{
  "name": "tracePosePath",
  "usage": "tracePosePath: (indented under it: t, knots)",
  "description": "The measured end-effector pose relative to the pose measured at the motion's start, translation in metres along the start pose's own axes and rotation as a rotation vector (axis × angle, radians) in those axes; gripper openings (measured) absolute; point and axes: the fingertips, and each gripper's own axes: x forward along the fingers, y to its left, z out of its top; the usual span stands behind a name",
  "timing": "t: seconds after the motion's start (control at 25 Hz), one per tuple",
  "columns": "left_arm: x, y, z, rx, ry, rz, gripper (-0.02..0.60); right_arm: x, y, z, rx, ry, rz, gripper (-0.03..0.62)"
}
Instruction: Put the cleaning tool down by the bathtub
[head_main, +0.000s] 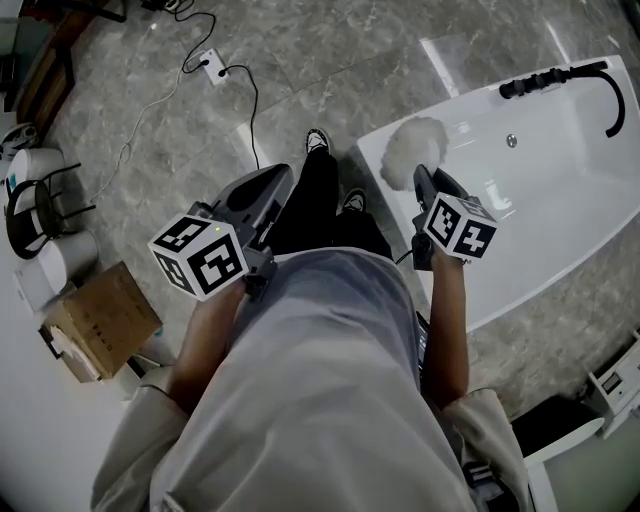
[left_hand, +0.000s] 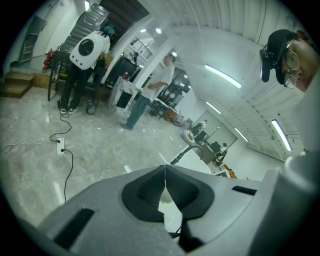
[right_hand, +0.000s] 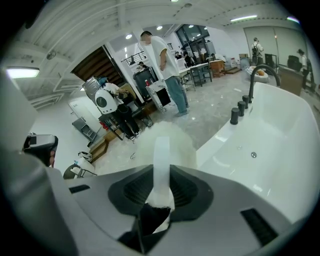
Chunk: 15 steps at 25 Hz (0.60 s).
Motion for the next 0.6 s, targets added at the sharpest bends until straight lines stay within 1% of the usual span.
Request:
tracePosePath:
  t: [0.6]
  knots:
    - [-0.002, 0.003, 0.001, -0.019, -0.008, 0.017, 0.009, 0.026, -0.005, -0.019, -0.053, 0.102, -0.004, 0.089]
